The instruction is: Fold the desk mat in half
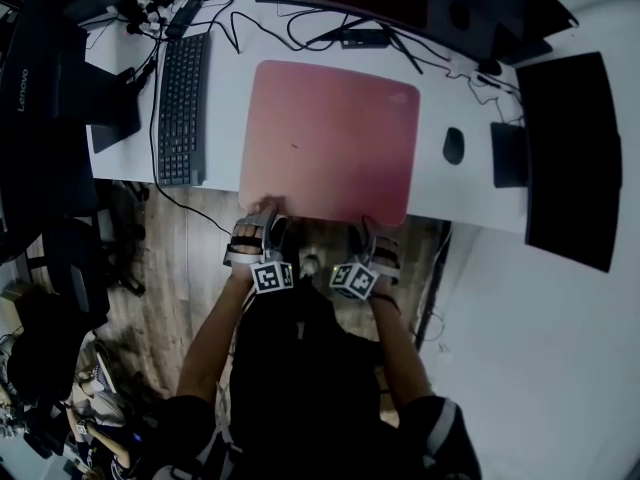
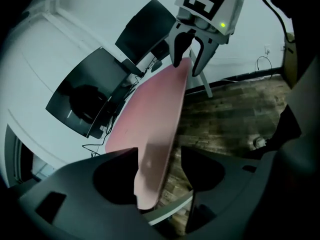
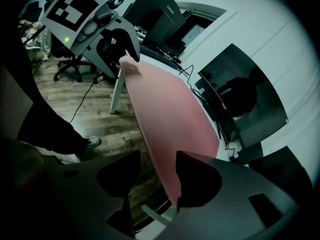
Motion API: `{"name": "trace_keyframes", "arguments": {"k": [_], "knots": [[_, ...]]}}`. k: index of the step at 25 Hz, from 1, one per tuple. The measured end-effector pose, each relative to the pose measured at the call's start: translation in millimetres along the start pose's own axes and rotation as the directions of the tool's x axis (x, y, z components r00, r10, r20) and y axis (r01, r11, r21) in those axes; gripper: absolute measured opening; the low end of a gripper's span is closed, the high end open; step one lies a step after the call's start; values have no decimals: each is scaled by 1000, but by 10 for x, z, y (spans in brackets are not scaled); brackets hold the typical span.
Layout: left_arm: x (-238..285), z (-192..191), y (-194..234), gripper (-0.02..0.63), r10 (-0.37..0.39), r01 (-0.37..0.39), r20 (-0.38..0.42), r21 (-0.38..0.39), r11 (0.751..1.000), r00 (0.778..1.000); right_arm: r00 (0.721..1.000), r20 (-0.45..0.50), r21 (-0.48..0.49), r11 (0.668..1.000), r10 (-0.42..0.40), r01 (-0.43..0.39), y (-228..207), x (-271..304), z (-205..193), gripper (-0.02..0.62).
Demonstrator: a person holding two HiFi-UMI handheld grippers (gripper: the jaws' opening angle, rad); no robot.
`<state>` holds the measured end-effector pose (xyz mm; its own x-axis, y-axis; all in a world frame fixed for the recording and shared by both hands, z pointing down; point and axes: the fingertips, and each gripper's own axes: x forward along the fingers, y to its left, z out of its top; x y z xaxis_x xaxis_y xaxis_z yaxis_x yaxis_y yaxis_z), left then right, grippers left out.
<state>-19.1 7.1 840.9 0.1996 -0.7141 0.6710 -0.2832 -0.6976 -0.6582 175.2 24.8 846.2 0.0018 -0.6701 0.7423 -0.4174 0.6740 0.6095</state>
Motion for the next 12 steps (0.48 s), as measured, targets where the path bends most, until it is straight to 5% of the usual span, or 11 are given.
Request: {"name": "trace_keyframes", "arguments": {"k": [4,8,12], "knots": [[127,-99,-131,253,-28,30,-46,38,999,999,1000,-24,-14,1000,-6,5,-26,121,-57,201],[184,-94,71,250,40,-39,-52,25,999,998,999,-41,-34,999,-24,22,-102,216,-73,201],[167,-67,96,192,28,-27,-46,9,1000,999,1000,-31,-12,1000,7,-7,-83,207,-64,197]]}}
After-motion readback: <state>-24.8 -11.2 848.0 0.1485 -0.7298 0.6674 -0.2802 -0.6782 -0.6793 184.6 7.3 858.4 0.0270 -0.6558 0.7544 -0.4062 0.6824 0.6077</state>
